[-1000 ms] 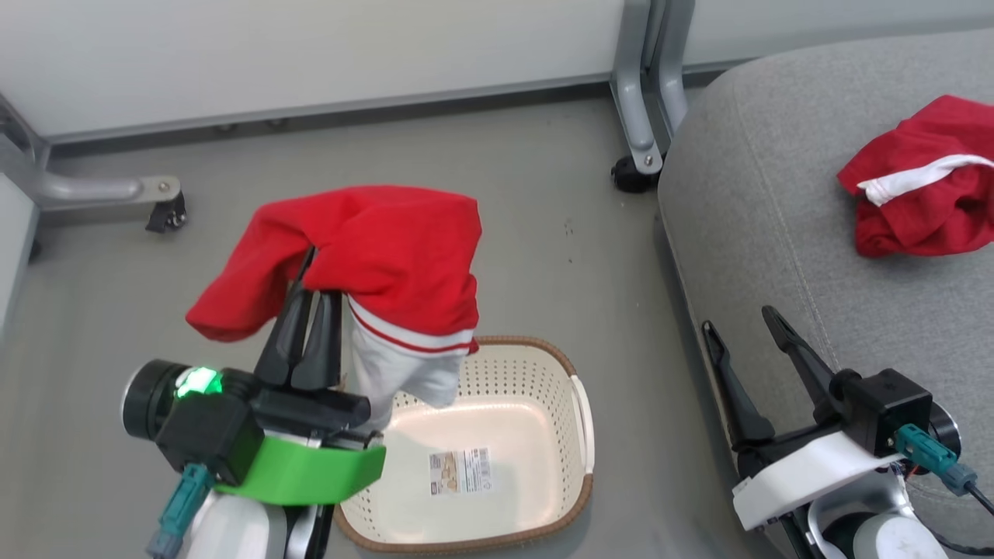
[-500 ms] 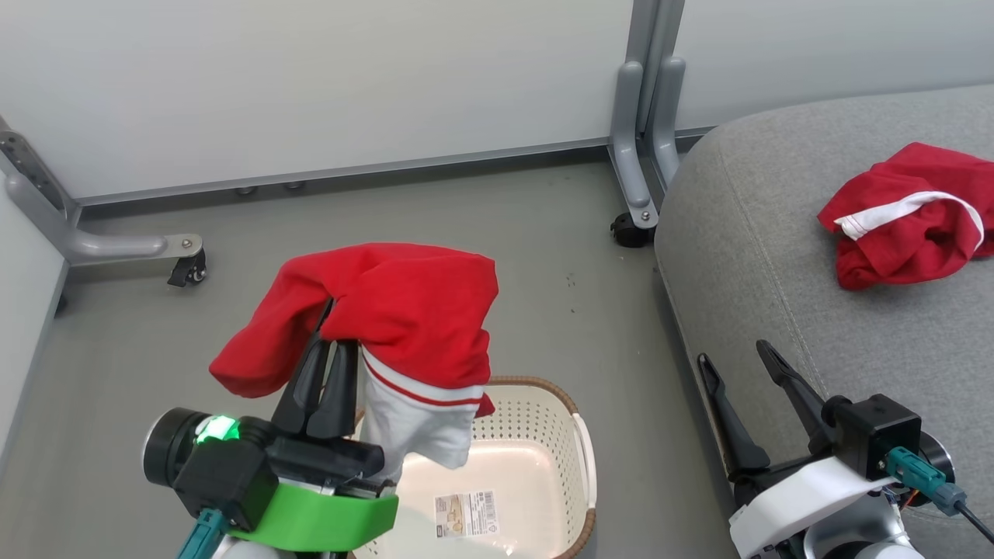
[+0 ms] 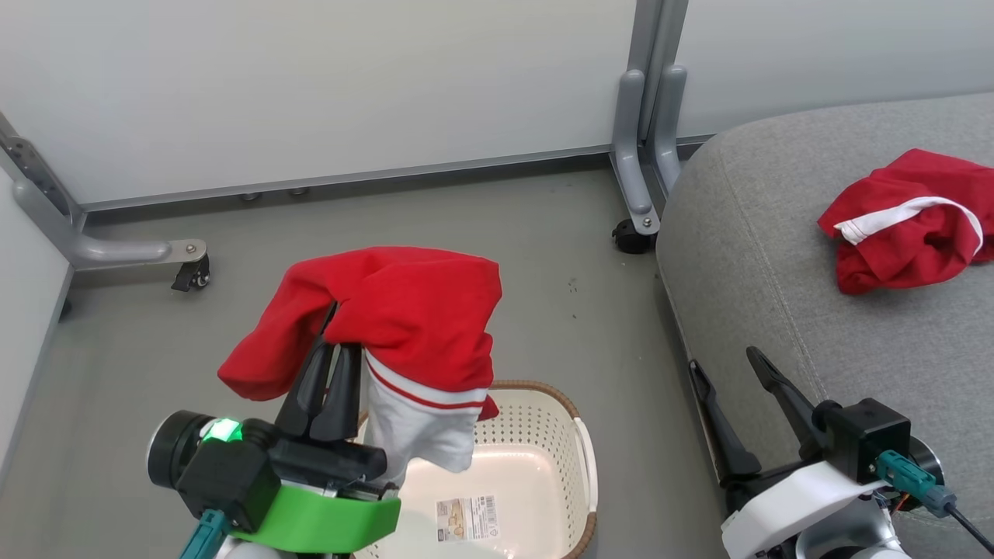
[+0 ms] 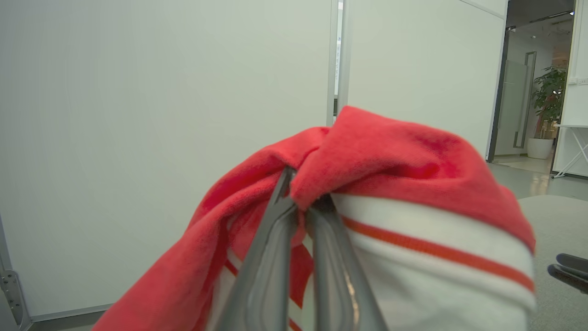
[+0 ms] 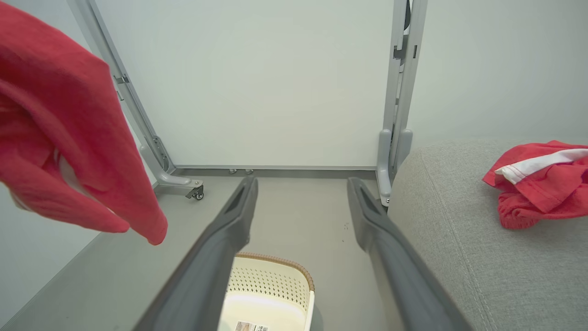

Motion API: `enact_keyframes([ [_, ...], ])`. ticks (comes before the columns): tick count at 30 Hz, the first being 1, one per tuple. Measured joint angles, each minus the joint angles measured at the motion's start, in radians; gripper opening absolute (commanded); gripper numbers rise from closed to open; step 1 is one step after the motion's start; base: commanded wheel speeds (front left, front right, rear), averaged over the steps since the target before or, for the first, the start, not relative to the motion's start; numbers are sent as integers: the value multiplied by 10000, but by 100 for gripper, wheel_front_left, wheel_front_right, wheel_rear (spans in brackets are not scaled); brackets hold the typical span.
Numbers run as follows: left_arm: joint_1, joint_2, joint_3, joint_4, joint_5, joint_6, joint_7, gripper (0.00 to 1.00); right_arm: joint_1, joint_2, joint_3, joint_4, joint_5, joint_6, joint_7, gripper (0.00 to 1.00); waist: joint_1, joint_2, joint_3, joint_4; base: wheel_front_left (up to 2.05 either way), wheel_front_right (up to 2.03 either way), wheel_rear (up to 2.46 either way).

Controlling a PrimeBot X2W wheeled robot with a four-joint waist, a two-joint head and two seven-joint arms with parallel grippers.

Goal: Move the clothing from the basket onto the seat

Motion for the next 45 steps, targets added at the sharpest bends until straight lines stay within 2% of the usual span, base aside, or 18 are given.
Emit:
enact_keyframes([
  [7, -2, 0, -44, 13, -2, -12, 0, 0, -96, -249, 732, -159, 211, -2, 121, 100, 0, 0, 57, -21, 0, 0, 0],
  [22, -172, -4, -247, 81, 2, -88, 0, 0, -2889, -1051, 4911, -184, 2205, -2, 203, 100, 0, 0, 333, 189, 0, 0, 0],
  [33, -481, -23, -675, 146, 15, -174, 0, 0, -4574, -1212, 6328, 704, 3223, -6, -38, 100, 1, 0, 618, 600, 0, 0, 0],
  [45, -643, -40, -840, 180, 13, -184, -15, 0, -5829, -915, 7005, 2033, 3567, -15, -780, 100, 1, 0, 878, 857, 0, 0, 0],
])
